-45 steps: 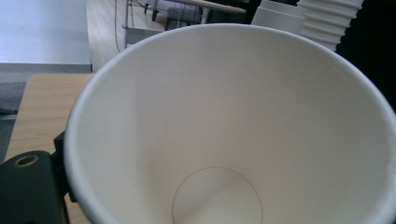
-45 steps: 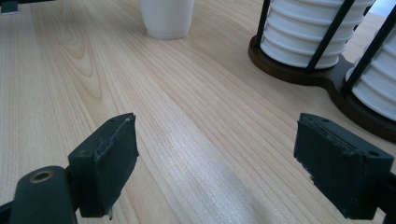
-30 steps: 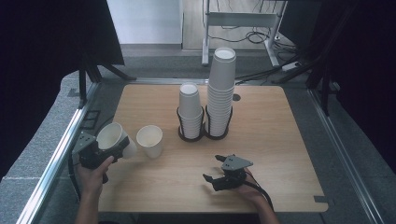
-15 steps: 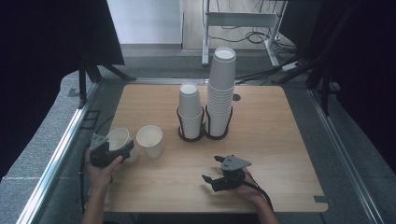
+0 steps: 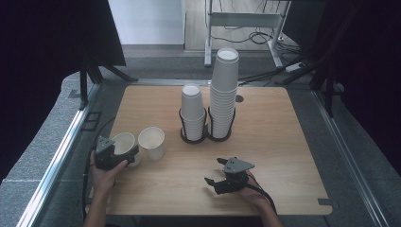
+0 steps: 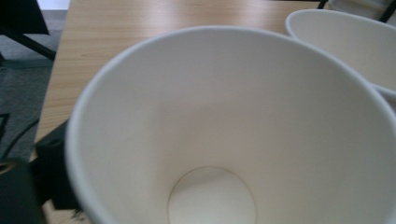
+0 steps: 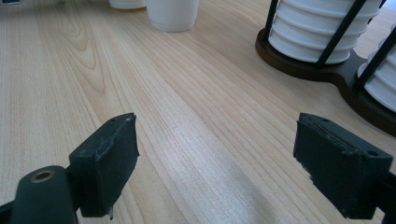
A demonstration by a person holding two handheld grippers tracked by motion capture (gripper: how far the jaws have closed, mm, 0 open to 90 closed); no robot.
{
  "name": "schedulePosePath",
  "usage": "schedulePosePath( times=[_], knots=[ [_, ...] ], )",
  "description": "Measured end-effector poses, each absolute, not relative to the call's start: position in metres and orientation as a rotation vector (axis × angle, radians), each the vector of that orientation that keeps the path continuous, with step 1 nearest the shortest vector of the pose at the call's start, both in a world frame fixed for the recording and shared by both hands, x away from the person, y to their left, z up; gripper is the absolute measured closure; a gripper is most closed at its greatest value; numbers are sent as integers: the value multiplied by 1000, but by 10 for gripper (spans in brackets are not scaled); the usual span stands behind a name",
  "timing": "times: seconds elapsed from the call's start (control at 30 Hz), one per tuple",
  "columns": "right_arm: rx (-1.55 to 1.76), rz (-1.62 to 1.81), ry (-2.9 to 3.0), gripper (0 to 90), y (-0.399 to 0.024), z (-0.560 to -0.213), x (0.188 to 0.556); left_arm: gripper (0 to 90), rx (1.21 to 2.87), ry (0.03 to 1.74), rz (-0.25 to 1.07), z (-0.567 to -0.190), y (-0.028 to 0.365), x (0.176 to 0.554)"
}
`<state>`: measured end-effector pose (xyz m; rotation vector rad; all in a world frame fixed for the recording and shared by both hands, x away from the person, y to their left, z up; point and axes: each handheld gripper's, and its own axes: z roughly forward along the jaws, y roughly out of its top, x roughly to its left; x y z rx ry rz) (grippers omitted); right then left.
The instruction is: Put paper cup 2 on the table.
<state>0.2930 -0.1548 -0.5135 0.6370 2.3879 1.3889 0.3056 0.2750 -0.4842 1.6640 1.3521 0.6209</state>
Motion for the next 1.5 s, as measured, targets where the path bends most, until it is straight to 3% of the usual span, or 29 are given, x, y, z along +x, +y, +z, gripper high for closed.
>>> schedulePosePath(
  times=[0.07, 0.9, 1.13, 1.5],
  knots=[
    [638, 1389, 2388, 141, -155, -513, 293, 0, 1674, 1343, 624, -482, 275, 305],
    [622, 1388, 2400, 141, -153, -513, 293, 0, 1638, 1284, 692, -450, 273, 264],
    [621, 1388, 2397, 141, -153, -513, 293, 0, 1661, 1196, 695, -433, 266, 252],
    [618, 1395, 2392, 142, -154, -512, 294, 24, 1714, 1062, 595, -421, 234, 249]
  ],
)
